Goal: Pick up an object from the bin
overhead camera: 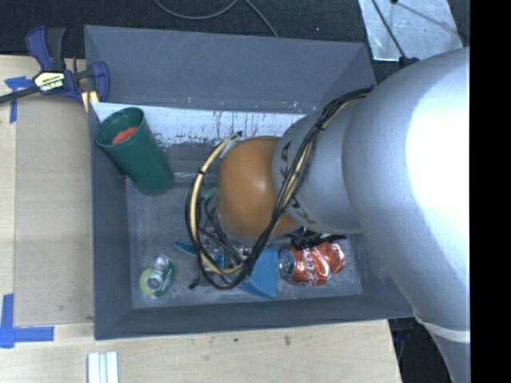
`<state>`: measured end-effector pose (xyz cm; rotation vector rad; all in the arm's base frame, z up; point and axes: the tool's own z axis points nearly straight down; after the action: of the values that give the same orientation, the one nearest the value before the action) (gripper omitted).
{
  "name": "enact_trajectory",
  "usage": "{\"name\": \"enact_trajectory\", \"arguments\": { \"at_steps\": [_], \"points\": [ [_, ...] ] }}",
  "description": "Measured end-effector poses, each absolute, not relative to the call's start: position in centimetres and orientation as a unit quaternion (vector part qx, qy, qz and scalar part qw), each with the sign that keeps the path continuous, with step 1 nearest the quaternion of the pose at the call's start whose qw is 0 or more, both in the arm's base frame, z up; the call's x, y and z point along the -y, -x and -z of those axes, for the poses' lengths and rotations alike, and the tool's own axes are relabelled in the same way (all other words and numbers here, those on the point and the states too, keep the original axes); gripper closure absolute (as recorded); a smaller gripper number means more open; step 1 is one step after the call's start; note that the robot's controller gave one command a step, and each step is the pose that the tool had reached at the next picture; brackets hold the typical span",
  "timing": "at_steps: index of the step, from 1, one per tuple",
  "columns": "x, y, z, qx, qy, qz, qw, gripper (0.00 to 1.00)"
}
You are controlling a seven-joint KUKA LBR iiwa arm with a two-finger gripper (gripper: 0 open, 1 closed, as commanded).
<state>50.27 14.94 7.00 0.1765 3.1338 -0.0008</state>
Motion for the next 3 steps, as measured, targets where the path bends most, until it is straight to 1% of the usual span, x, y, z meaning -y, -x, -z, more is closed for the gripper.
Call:
{"name": "enact_trajectory", "arguments": {
  "at_steps": [1, 2, 3],
  "points": [
    [-15.1, -50.3, -7.0, -0.998, -0.055, 0.000, 0.002, 1.00],
    [-15.1, -50.2, -7.4, -0.999, -0.054, 0.000, 0.001, 1.00],
    [-15.1, -50.2, -8.7, -0.999, -0.055, 0.000, 0.001, 1.00]
  ]
}}
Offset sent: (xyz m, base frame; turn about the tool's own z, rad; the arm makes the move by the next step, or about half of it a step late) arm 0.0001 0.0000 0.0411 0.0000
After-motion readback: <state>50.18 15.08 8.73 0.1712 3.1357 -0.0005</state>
